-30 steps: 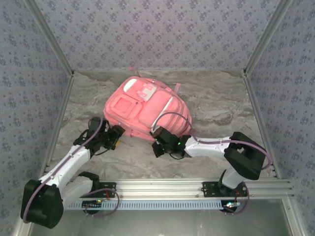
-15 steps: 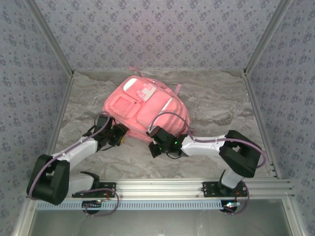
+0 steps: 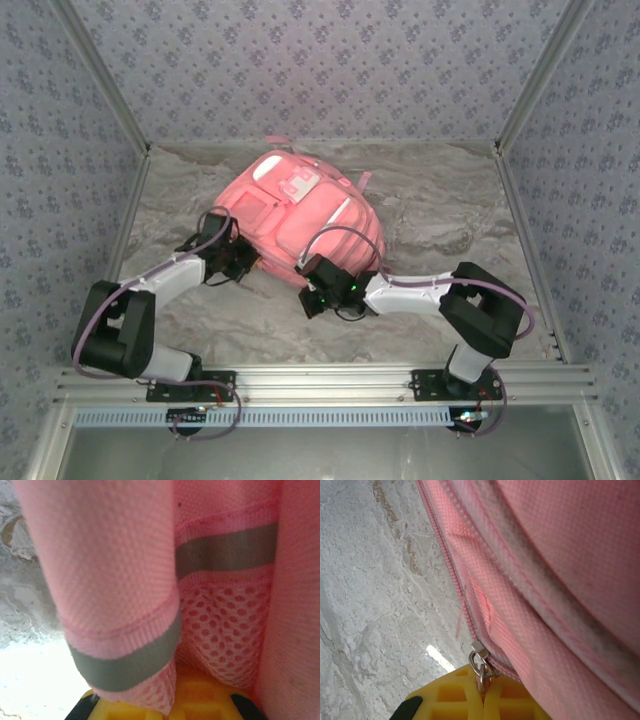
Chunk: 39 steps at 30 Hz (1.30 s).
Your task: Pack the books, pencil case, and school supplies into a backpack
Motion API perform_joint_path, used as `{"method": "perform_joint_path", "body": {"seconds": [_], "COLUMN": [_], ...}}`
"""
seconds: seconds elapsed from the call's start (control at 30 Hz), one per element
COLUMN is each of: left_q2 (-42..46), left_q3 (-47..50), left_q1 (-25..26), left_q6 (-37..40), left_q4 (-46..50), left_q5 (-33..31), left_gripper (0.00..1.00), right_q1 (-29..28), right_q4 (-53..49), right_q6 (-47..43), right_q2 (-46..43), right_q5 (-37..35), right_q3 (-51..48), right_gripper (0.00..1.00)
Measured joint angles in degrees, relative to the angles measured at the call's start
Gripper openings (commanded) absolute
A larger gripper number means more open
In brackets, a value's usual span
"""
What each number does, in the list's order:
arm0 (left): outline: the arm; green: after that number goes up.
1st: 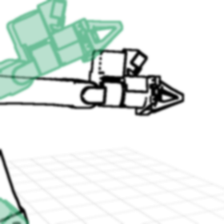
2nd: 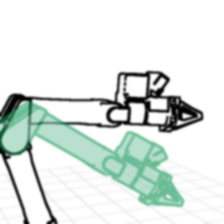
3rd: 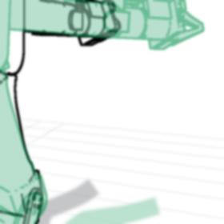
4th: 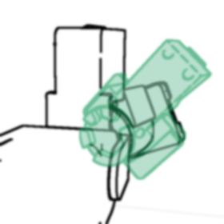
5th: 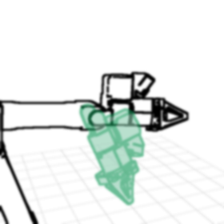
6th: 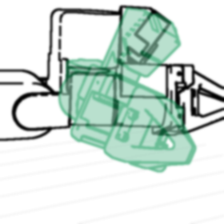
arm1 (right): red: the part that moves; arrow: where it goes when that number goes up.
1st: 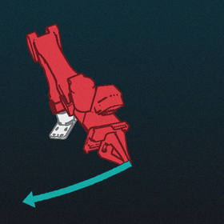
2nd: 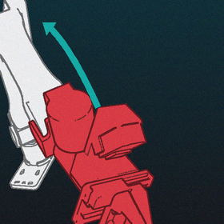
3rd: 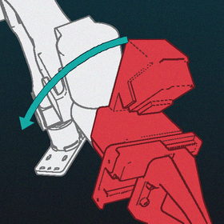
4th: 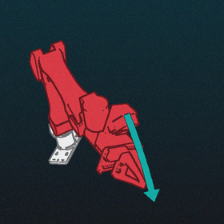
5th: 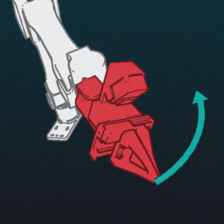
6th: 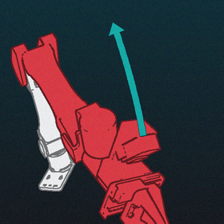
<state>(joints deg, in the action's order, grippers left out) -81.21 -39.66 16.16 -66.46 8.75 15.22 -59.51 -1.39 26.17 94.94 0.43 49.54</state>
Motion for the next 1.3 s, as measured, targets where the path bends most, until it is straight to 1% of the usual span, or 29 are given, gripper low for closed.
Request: {"method": "perform_joint_path", "body": {"seconds": [0.5, 0.53, 0.57, 0.6, 0.63, 0.67, 0.73, 0.8, 0.87, 0.93, 1.07, 1.2, 1.3], "left_q2": [-2.56, -2.56, -2.56, -2.56, -2.51, -2.40, -1.22, 1.64, 5.62, 9.75, 17.22, 19.89, 19.93], "left_q3": [-4.46, -4.59, -4.83, -5.18, -5.86, -6.67, -7.72, -7.74, -7.48, -6.21, 0.46, 8.26, 11.17], "left_q1": [-3.08, -3.28, -3.48, -3.69, -3.85, -3.96, -4.52, -5.11, -5.44, -5.40, -4.59, -1.70, 0.68], "left_q6": [1.97, 2.10, 2.38, 2.73, 3.45, 4.48, 6.34, 8.11, 9.22, 9.68, 8.44, 4.48, 2.05], "left_q4": [3.72, 4.07, 4.66, 5.33, 6.64, 8.22, 11.52, 14.51, 16.46, 16.92, 16.74, 15.02, 12.41], "left_q5": [0.63, 0.72, 0.87, 0.90, 0.83, 0.35, -1.14, -2.23, -2.43, -1.81, 0.70, 2.84, 3.65], "left_gripper": [0.00, 0.01, 0.04, 0.12, 0.25, 0.36, 0.45, 0.51, 0.54, 0.55, 0.55, 0.55, 0.55], "right_q1": [4.33, 4.42, 4.42, 4.39, 4.28, 4.20, 3.82, 3.30, 2.69, 2.08, 1.29, 0.85, 0.72], "right_q4": [-4.04, -4.07, -4.00, -3.85, -3.43, -3.06, -2.36, -2.01, -1.92, -1.84, -1.86, -1.84, -1.84], "right_q6": [0.00, 0.00, 0.00, -0.02, -0.02, -0.02, 0.00, -0.02, -0.04, -0.07, -0.26, -0.26, -0.26], "right_q2": [-6.05, -6.10, -6.10, -6.10, -6.10, -6.10, -6.05, -5.62, -4.11, -2.47, 0.98, 3.54, 5.14], "right_q5": [0.33, 0.48, 0.68, 0.98, 1.53, 2.05, 3.10, 4.04, 4.96, 5.86, 7.67, 9.27, 10.34], "right_q3": [-6.25, -6.38, -6.38, -6.38, -6.38, -6.38, -6.32, -5.88, -4.42, -2.91, 0.44, 3.17, 5.07], "right_gripper": [0.00, 0.00, 0.00, 0.00, 0.00, 0.00, 0.00, 0.00, 0.00, 0.00, 0.00, 0.00, 0.00]}}
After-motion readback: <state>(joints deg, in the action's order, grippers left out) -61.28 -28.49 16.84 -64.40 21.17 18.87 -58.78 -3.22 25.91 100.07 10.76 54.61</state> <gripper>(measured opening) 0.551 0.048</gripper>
